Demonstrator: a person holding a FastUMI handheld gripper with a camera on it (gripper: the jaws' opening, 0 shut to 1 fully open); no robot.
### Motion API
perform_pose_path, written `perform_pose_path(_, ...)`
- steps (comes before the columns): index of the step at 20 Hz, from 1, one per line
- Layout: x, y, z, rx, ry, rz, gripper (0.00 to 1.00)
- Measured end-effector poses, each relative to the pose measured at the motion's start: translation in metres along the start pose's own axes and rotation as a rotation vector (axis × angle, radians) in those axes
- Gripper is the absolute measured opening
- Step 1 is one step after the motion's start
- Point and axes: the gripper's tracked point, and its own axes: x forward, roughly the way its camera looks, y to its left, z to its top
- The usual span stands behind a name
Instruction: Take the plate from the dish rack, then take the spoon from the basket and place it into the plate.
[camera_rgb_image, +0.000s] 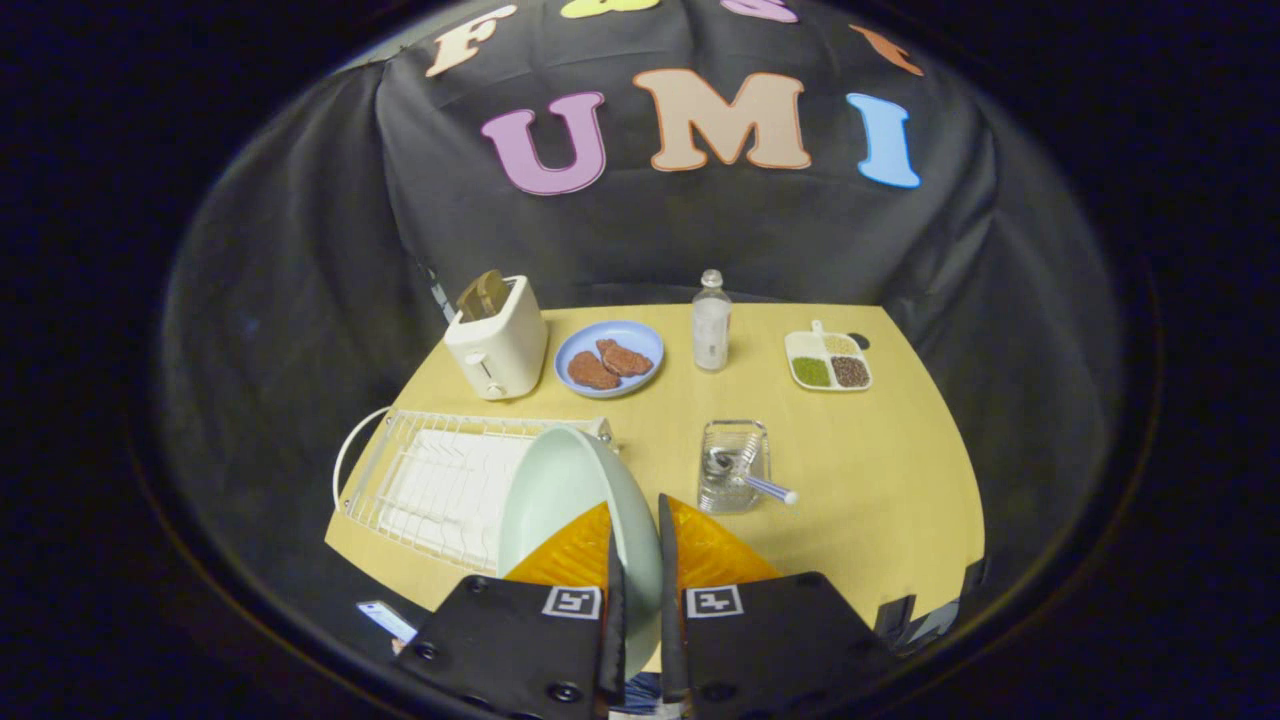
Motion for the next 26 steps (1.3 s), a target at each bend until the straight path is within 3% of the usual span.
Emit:
perform_pose_path(6, -0.012, -0.074, -0.060, 0.068, -0.021, 0.008, 0.17)
perform_pose_path(13, 0.004, -0.102, -0.122, 0.116, -0.017, 0.043, 0.17)
perform_pose_path(19, 0.037, -0.107, -0.148, 0.312, -0.071, 0.119, 0.17)
perform_pose_path(26, 0.079, -0.133, -0.170, 0.462, -0.080, 0.091, 0.17)
